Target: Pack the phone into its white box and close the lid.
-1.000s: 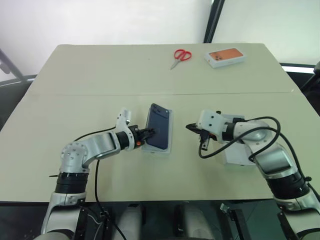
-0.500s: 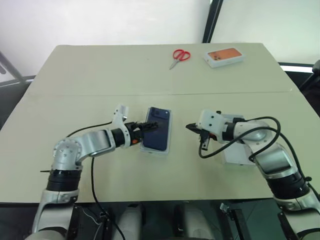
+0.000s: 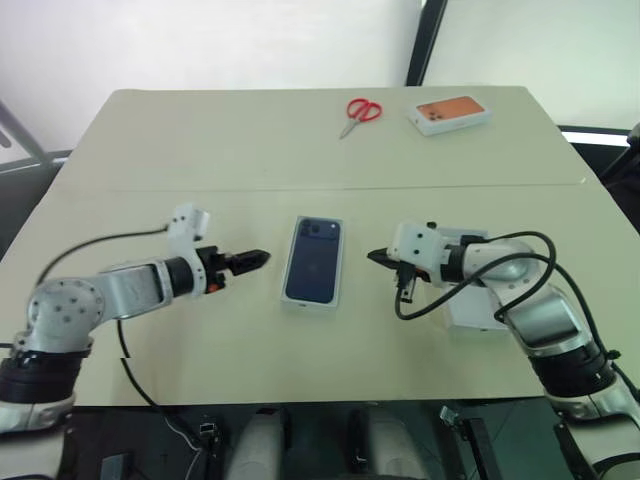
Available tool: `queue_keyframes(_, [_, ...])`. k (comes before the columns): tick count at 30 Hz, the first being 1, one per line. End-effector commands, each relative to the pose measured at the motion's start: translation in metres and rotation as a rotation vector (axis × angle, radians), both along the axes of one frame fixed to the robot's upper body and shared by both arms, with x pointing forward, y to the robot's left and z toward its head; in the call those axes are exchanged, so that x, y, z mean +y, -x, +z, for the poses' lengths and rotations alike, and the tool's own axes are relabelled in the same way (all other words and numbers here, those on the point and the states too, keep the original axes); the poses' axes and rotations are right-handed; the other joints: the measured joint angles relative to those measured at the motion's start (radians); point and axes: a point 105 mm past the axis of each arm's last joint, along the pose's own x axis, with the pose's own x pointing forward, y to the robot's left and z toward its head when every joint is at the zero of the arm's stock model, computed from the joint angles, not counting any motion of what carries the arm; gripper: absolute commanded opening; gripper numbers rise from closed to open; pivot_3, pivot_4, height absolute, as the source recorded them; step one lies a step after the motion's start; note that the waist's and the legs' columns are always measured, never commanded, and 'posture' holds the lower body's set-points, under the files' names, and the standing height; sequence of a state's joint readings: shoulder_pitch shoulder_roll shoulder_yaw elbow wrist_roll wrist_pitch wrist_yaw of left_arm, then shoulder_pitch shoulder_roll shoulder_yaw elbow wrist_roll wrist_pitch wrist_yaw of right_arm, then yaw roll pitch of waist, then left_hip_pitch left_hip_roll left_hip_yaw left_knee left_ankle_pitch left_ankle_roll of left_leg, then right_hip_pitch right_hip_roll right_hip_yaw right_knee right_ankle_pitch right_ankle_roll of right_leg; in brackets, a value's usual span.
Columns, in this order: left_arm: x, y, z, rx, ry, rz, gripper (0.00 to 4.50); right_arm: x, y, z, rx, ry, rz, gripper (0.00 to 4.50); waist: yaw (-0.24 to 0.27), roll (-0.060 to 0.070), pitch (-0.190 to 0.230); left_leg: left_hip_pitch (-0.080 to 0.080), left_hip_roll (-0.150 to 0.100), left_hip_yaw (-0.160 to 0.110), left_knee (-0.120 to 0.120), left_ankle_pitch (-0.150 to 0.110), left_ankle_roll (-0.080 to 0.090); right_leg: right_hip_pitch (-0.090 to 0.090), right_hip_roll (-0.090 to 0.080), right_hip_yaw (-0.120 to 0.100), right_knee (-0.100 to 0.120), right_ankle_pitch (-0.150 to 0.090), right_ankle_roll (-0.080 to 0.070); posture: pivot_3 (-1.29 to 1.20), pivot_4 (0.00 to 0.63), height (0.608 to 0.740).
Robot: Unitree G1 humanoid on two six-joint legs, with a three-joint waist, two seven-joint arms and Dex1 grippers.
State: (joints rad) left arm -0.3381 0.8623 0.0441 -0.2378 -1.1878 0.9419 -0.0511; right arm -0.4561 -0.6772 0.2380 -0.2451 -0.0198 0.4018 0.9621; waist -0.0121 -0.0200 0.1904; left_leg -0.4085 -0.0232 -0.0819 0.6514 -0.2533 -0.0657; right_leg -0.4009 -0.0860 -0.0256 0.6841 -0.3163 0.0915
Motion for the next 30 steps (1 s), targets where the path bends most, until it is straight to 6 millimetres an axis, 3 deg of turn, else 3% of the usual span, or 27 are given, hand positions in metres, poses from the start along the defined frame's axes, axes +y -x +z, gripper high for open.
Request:
queue_keyframes(1, [-0.010,0.005,0.001,-0.147,-0.168,-0.122,3.16,0.010,0.005,0.002,-0.046,0.042,0.040,0.00,0.000,0.000,0.000,0.000,0.000,0.000,0.000,0.000,0.000,0.000,0.000,0.000,-0.001,0.000,0.000,0.00,0.150,0.698])
queue_keyframes(7, [-0.026,-0.003,-0.025,-0.154,-0.362,-0.239,0.22,0.017,-0.011,-0.009,-0.064,0.068,-0.051,0.00,0.001,0.000,0.000,0.000,0.000,0.000,0.000,-0.002,0.005,0.000,0.000,0.000,0.000,0.000,0.000,0.00,0.150,0.698])
queue_keyframes(12, [-0.046,-0.017,-0.032,-0.181,-0.398,-0.299,0.22,0.021,-0.023,-0.015,-0.094,0.106,-0.102,0.00,0.001,0.000,0.000,-0.001,0.000,0.000,0.000,-0.003,0.005,0.000,0.000,-0.001,0.000,0.000,0.000,0.00,0.150,0.698])
queue_keyframes(17, [-0.080,-0.027,-0.043,-0.171,-0.358,-0.383,0.22,0.031,-0.033,-0.014,-0.118,0.098,-0.132,0.00,0.002,0.000,0.000,-0.001,-0.001,0.000,0.002,-0.002,0.005,0.000,0.000,-0.002,0.001,0.000,0.000,0.00,0.150,0.698])
queue_keyframes(24, [-0.114,-0.015,-0.042,-0.164,-0.271,-0.501,0.22,0.031,-0.028,-0.011,-0.110,0.098,-0.103,0.00,0.003,0.000,0.000,-0.001,-0.001,-0.001,0.002,-0.001,0.002,0.001,-0.001,-0.002,0.001,0.000,0.000,0.00,0.150,0.698])
queue_keyframes(30, [-0.140,-0.001,-0.038,-0.143,-0.190,-0.578,0.22,0.021,-0.016,-0.006,-0.090,0.109,-0.078,0.00,0.006,0.000,0.000,-0.001,-0.002,-0.002,0.003,-0.002,0.005,0.002,-0.001,-0.003,0.000,0.000,0.001,0.00,0.150,0.698])
